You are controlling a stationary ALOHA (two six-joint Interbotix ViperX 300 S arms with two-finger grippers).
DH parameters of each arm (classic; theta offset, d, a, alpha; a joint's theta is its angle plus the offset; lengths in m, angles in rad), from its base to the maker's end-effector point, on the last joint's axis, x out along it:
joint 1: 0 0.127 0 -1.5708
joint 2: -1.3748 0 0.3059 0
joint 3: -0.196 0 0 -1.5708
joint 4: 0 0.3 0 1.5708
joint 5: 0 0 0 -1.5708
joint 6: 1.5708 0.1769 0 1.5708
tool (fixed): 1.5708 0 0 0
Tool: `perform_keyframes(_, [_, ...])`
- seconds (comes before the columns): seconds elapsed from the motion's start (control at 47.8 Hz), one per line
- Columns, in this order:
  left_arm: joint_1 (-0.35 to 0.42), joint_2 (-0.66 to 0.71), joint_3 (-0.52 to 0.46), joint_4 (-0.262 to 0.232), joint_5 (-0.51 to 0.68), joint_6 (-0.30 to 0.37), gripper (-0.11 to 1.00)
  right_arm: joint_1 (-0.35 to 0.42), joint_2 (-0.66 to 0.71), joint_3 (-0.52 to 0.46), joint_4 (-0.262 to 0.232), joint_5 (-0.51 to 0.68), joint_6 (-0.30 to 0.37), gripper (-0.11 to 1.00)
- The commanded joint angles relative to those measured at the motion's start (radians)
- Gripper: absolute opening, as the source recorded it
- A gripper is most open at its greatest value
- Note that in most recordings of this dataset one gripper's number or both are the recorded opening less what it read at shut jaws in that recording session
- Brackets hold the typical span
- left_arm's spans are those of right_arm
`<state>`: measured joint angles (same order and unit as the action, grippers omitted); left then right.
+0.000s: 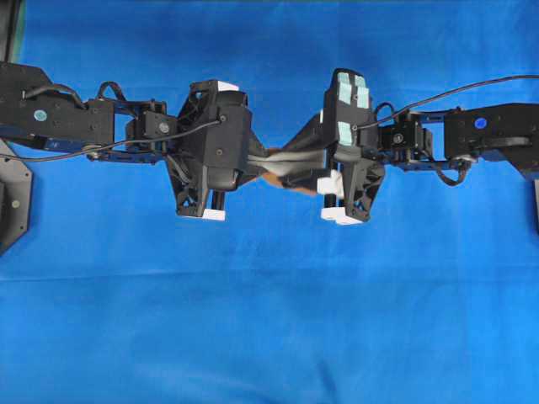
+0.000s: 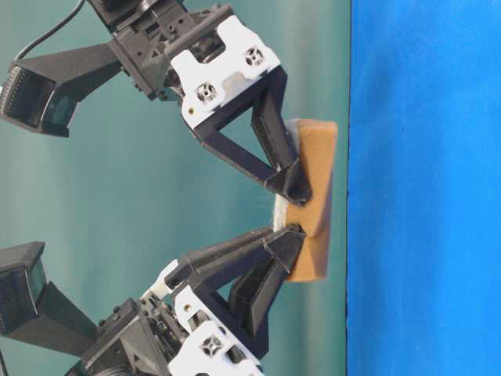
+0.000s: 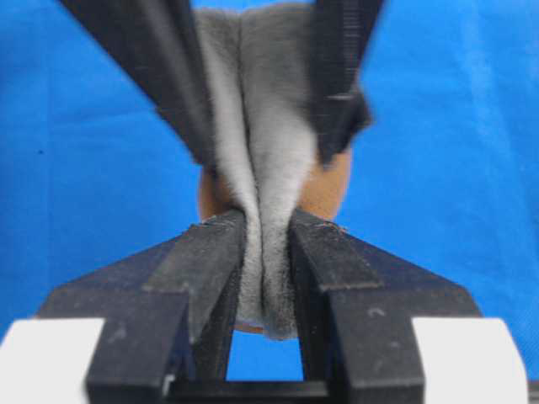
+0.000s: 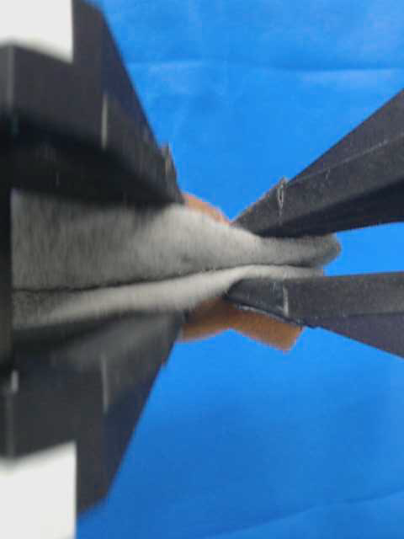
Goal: Hand over the sponge with the left arm and wipe it with the right arm.
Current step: 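Grasp the sponge's free end with the right gripper, then open the left gripper and withdraw it to the left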
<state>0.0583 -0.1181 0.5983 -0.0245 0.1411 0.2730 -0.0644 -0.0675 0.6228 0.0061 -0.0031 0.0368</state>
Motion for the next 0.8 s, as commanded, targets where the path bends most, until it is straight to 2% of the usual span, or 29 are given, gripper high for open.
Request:
perform_keyframes(0.0, [-0.005,-0.015,-0.021,-0.002,-0.012,0.002,0.14,-0.003,-0.021,-0.014,-0.005,-0.003,-0.005,0.38])
perform_keyframes(0.063, [-0.005,-0.015,-0.021,-0.002,-0.018,0.002,0.14,-0.003,-0.021,-0.014,-0.006,-0.005,-0.005,0.27])
perform_keyframes(0.314, [-0.006,-0.015,-0.02,-0.002,-0.04,0.0,0.16,-0.003,-0.021,-0.014,-0.008,-0.003,-0.006,0.26])
perform_keyframes(0.356, [-0.005,-0.017,-0.02,-0.002,-0.046,-0.003,0.26,-0.002,-0.023,-0.014,-0.008,-0.002,-0.006,0.26])
perform_keyframes(0.503, [-0.008,-0.04,-0.003,-0.002,-0.069,-0.023,0.71,-0.002,-0.034,-0.008,-0.008,0.002,-0.006,0.26])
perform_keyframes(0.586, [-0.012,-0.072,0.018,-0.002,-0.069,-0.023,0.89,-0.003,-0.041,-0.003,-0.008,0.002,-0.006,0.26])
perform_keyframes(0.628, [-0.015,-0.098,0.034,-0.002,-0.069,-0.025,0.93,-0.003,-0.046,0.003,-0.008,0.002,-0.006,0.26])
perform_keyframes(0.775, [-0.029,-0.199,0.091,-0.002,-0.071,-0.055,0.93,-0.003,-0.061,0.017,-0.008,0.0,-0.006,0.26])
